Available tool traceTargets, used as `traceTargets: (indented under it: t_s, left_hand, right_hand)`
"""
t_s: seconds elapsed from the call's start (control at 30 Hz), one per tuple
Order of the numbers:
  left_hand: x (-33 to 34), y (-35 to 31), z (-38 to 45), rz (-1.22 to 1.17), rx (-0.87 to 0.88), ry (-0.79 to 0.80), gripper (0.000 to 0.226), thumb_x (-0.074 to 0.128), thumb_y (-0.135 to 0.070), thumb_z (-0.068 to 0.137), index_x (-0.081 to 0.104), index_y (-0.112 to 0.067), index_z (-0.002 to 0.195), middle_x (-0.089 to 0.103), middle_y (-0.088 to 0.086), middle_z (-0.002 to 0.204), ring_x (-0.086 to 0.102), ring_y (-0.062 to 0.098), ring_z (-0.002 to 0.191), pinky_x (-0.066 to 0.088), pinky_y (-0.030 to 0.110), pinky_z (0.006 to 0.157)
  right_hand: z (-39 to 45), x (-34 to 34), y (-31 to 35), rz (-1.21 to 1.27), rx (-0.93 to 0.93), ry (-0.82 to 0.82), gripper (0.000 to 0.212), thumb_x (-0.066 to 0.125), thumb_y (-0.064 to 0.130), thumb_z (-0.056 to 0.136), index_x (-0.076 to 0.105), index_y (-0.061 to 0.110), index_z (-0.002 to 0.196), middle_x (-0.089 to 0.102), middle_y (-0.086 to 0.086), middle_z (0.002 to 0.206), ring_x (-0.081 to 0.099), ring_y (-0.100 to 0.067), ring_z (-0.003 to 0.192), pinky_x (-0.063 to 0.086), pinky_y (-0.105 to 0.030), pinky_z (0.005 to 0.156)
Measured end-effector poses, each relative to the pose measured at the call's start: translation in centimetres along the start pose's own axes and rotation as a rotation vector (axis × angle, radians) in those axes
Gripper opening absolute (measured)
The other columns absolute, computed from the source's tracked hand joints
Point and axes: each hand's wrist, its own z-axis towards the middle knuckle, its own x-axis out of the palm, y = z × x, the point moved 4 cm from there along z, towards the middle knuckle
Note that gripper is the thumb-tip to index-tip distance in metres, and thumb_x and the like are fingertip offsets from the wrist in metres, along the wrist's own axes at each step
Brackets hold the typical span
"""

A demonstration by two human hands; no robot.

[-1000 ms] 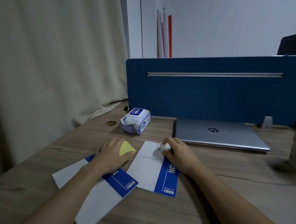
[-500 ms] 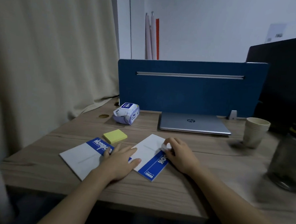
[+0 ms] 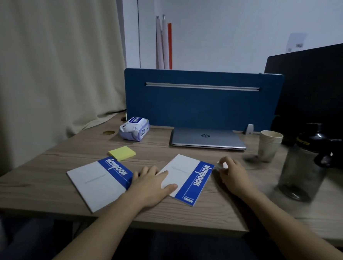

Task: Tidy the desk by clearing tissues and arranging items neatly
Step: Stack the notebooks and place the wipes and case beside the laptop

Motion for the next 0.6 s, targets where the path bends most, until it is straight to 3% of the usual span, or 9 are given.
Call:
traceTargets:
  t_s: [0.27,0.4,0.5,0.6]
  left_hand:
    - [-2.2,3.9,-1.2,-0.001,-0.106,-0.046,0.069,0.021,-0.076,0.087,0.035,-0.042,0.145,0.035,-0.007,0.153,0.029,0.022,0.139,0.018,0.053,0.11]
    - [-3.6,8.6,-3.1,-0.049,-0.255,-0.121,0.065,0.027,-0.074,0.088,0.04,-0.039,0.142,0.033,-0.01,0.154,0.034,0.024,0.137,0.027,0.054,0.109]
    - [-3.8,12.3,-5.2,-0.12,-0.373,-0.118,0.064,0.033,-0.069,0.09,0.037,-0.034,0.144,0.029,-0.003,0.156,0.039,0.029,0.134,0.032,0.05,0.108]
    - [-3.8,14.9,-7.6,-0.13,-0.46,-0.123,0.065,0.034,-0.068,0.09,0.031,-0.036,0.146,0.027,-0.001,0.156,0.04,0.033,0.133,0.032,0.05,0.107]
  right_hand:
    - [-0.1,0.5,2.9,-0.235,-0.162,-0.036,0.036,0.059,0.033,0.09,0.055,0.022,0.124,0.056,-0.001,0.134,0.04,-0.025,0.131,0.033,-0.039,0.108]
    - [-0.4,2.5,6.9,-0.24,-0.252,0.096,0.036,0.056,0.047,0.09,0.056,0.031,0.122,0.049,0.006,0.143,0.024,-0.027,0.143,0.024,-0.046,0.114]
    - [0.0,4.8,11.8,-0.185,-0.309,0.225,0.04,0.052,0.054,0.09,0.058,0.031,0.123,0.053,0.006,0.14,0.028,-0.027,0.141,0.028,-0.044,0.112]
    - [0.3,7.5,16.8,-0.059,-0.251,0.397,0.042,0.052,0.047,0.092,0.055,0.027,0.129,0.058,-0.001,0.135,0.045,-0.024,0.128,0.04,-0.039,0.103]
